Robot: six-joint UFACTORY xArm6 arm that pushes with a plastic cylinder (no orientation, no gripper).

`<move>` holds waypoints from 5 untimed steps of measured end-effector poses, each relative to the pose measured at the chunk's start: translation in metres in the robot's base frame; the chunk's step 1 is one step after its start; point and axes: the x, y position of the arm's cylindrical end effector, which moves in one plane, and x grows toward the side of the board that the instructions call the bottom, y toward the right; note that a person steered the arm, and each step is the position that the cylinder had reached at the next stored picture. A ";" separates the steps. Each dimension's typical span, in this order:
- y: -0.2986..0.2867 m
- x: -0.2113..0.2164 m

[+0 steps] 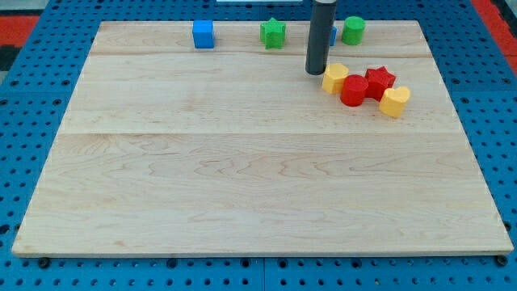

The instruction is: Place the yellow hexagon left to the red star

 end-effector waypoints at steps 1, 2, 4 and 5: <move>0.011 0.000; 0.018 0.000; 0.025 -0.002; 0.019 -0.006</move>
